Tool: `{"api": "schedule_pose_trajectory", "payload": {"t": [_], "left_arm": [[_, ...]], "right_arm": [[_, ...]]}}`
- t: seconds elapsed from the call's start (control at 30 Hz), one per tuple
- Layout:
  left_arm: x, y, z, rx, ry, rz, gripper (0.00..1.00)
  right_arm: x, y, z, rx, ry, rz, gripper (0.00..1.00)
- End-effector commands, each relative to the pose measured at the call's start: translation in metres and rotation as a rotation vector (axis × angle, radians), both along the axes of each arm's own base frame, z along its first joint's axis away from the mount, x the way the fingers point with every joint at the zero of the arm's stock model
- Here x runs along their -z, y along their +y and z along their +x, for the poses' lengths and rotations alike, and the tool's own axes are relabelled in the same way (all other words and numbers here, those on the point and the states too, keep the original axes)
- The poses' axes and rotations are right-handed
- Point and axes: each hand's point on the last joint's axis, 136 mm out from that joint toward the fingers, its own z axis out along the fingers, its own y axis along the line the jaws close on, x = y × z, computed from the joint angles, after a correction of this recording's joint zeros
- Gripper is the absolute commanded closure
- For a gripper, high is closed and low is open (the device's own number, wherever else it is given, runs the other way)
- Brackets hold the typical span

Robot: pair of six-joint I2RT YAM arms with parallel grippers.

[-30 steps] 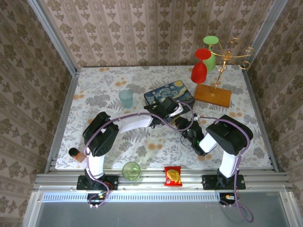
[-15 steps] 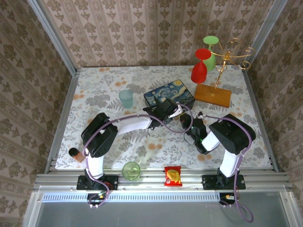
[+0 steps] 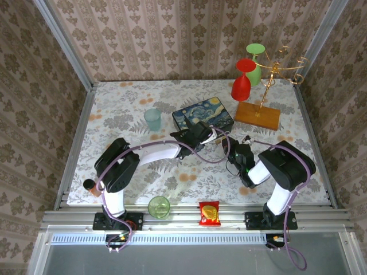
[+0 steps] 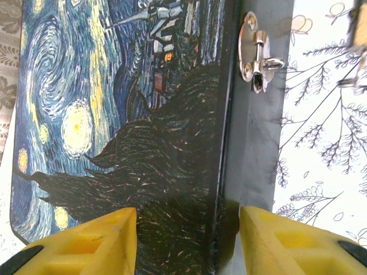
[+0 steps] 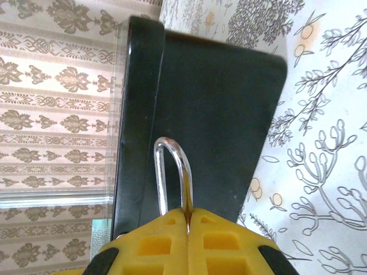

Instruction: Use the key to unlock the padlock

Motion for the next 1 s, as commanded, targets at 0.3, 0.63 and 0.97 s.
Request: {"api": "schedule_pose_trajectory", "payload": {"t": [0.3,0.63,0.97], "left_arm": [[0.034,0.072,-0.016,-0.096,0.102,0.199,0.43],[-0.014,0.067,0.009,-0.2,-0.006,0.055,0.33],[-0.044,0.076,0.007,-0.248,-0.06,-0.078,0.26]], "right_arm": [[-0.04,-0.013,-0.023,-0.13,0.058,-0.391,1.0],[-0.076,-0.033,-0.06,-0.341,0.151,-0.712,1.0],[-0.067,-0.037,-0.106,-0.624,0.424,-0.873,1.0]]}}
